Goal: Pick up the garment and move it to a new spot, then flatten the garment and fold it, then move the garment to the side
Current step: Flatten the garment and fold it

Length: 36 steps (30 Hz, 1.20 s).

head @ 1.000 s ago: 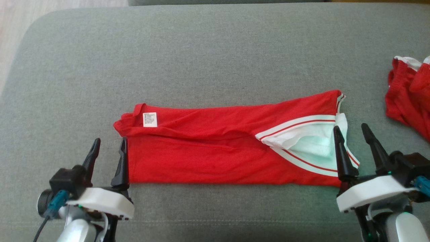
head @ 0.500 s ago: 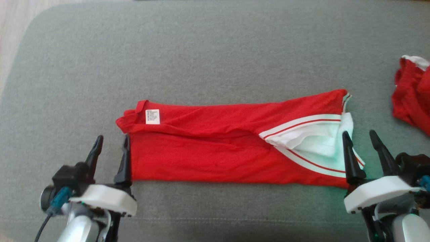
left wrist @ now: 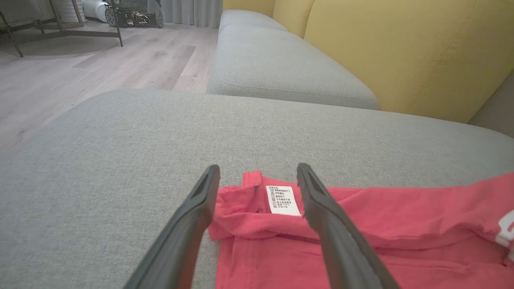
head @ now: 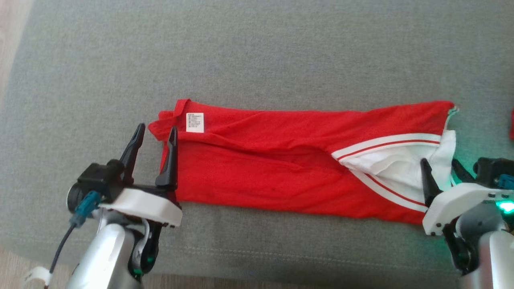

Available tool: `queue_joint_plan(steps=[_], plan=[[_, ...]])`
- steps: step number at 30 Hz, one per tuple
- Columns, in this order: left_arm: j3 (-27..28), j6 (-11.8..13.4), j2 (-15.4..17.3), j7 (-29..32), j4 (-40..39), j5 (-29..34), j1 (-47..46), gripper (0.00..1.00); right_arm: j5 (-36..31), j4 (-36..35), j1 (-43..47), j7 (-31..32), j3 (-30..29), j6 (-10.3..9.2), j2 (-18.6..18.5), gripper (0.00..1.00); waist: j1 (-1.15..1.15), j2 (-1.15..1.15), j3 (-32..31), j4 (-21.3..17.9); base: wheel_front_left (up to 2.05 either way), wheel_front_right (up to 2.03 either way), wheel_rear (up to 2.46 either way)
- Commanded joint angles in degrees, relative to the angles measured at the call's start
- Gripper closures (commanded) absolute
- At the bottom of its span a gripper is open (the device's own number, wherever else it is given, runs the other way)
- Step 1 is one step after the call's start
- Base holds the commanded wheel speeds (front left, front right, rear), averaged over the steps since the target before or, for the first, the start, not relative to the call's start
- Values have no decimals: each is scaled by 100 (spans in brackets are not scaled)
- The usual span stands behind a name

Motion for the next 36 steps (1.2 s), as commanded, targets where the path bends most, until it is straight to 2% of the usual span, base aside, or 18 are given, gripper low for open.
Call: queue_joint_plan(steps=[1, 10, 11, 13, 21, 27, 36], plan=[[214, -42, 56, -69, -140, 56, -235, 0, -16, -152, -135, 85, 107, -4, -33, 0, 0, 0, 41, 19, 0, 0, 0], [371, -214, -86, -69, -20, 211, -285, 0, 722, -16, -101, 622, 457, -4, -31, 0, 0, 0, 33, -41, 0, 0, 0], [391, -230, -94, -69, -17, 226, -282, 0, 761, -9, -104, 652, 492, -4, -31, 3, 0, 0, 28, -50, 0, 0, 0], [428, -259, -106, -69, -10, 255, -269, 0, 851, -2, -114, 659, 548, -4, -31, 100, 0, 0, 14, -70, 0, 0, 0], [562, -328, -144, -69, -15, 352, -193, 0, 1001, 5, -161, 484, 449, -4, -31, 100, 0, 0, -9, -140, 0, 0, 0], [675, -338, -168, -69, -28, 379, -95, 0, 1011, -236, -16, 287, 64, -4, -31, 100, 0, 0, -100, -247, 0, 0, 0], [774, -343, -211, -69, -42, 387, 69, 0, 975, -606, 227, 424, -413, -4, -30, 100, 0, 0, -301, -373, 0, 0, 0]])
